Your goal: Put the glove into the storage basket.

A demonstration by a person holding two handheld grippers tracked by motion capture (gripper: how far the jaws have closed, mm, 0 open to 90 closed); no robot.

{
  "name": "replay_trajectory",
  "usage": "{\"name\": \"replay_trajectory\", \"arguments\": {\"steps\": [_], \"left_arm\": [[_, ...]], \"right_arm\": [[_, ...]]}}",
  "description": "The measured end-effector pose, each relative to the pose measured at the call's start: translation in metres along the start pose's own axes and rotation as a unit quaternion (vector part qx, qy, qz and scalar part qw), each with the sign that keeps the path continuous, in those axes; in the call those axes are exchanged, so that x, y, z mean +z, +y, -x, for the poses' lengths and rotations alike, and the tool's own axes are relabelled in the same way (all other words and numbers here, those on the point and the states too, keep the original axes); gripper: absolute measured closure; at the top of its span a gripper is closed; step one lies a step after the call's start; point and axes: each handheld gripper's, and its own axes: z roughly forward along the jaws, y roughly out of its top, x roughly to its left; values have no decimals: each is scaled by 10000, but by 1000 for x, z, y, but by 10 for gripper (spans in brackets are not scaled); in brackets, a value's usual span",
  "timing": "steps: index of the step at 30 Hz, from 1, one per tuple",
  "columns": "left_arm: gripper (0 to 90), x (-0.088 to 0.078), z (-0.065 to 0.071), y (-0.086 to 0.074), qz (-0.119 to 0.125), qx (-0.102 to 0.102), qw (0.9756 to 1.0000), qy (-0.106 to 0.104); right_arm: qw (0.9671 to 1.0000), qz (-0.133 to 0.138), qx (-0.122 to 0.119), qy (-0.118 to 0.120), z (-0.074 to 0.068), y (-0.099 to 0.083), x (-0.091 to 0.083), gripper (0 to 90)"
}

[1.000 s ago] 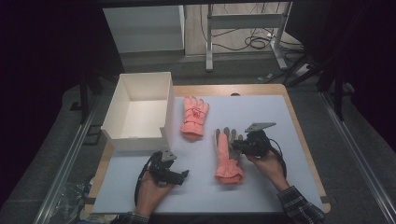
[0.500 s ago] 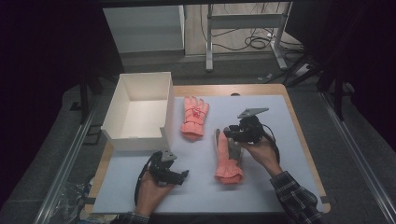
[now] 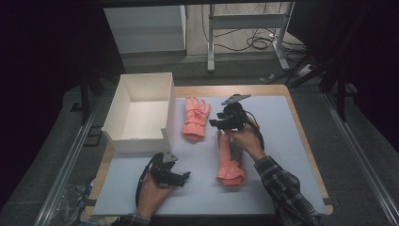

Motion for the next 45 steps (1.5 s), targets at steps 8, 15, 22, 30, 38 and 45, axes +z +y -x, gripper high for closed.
{"name": "replay_trajectory", "arguments": {"steps": [8,15,22,30,38,45], "left_arm": [[24,0,0,0,-5,-1,10000,0],[24,0,0,0,0,-8,10000,-2],[24,0,0,0,-1,-9,10000,-2],[24,0,0,0,4,-8,10000,-1],[24,0,0,0,4,-7,10000,1],[24,0,0,0,3,-6,10000,0]], "right_arm": [[9998,-117,-75,117,-2,20,27,556],[9991,-302,-277,87,-7,34,55,650],[9990,-409,-195,-17,-1,42,82,569],[9978,-645,-140,-72,6,40,109,546],[9957,-915,-57,-141,10,34,126,699],[9945,-1008,-67,-263,8,37,121,872]]}}
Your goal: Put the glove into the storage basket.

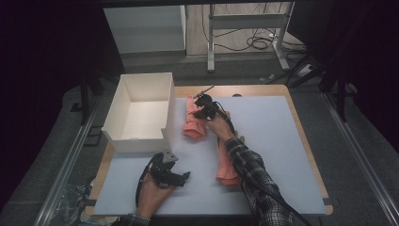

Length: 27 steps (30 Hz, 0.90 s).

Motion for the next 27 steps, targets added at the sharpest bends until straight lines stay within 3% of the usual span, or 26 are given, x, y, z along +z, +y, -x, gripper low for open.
{"name": "replay_trajectory", "arguments": {"steps": [10,27], "left_arm": [[24,0,0,0,-2,-2,10000,0],[24,0,0,0,-13,10,10000,5]], "right_arm": [[9998,179,11,19,0,-1,-15,881],[9975,595,-273,253,-24,5,-70,883]]}}
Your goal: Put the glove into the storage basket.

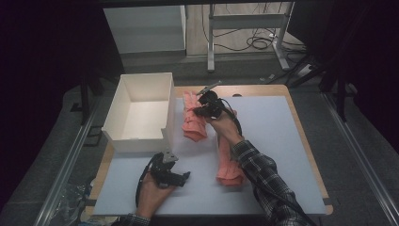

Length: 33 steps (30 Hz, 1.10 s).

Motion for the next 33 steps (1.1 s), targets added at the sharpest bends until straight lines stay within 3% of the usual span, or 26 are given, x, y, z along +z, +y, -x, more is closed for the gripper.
{"name": "replay_trajectory", "arguments": {"steps": [12,19,33], "left_arm": [[24,0,0,0,7,2,10000,0],[24,0,0,0,13,7,10000,9],[24,0,0,0,11,1,10000,11]], "right_arm": [[9994,210,-251,77,-15,0,-40,884],[9990,344,-254,143,-20,-5,-66,884],[9993,293,-188,-114,-26,-38,-122,885]]}}
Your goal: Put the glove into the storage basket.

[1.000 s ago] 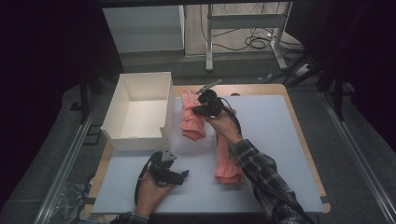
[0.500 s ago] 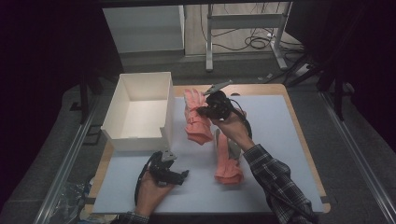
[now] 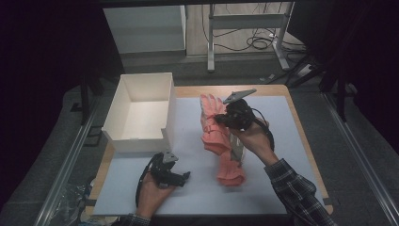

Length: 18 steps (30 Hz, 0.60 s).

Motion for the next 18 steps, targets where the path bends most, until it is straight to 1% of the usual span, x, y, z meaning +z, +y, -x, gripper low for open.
{"name": "replay_trajectory", "arguments": {"steps": [4,6,9,14,18], "left_arm": [[24,0,0,0,1,-2,10000,2],[24,0,0,0,-1,-4,10000,-1],[24,0,0,0,-1,-4,10000,0],[24,0,0,0,-7,-6,10000,-9],[24,0,0,0,3,-7,10000,-4]], "right_arm": [[9999,-57,18,-132,-2,-11,-14,885],[9997,-106,39,-214,-5,-19,-23,885],[9994,-175,-27,-310,-9,-30,-31,884],[9988,-295,-48,-387,-16,-48,-38,885],[9982,-374,-21,-462,-22,-61,-40,884]]}}
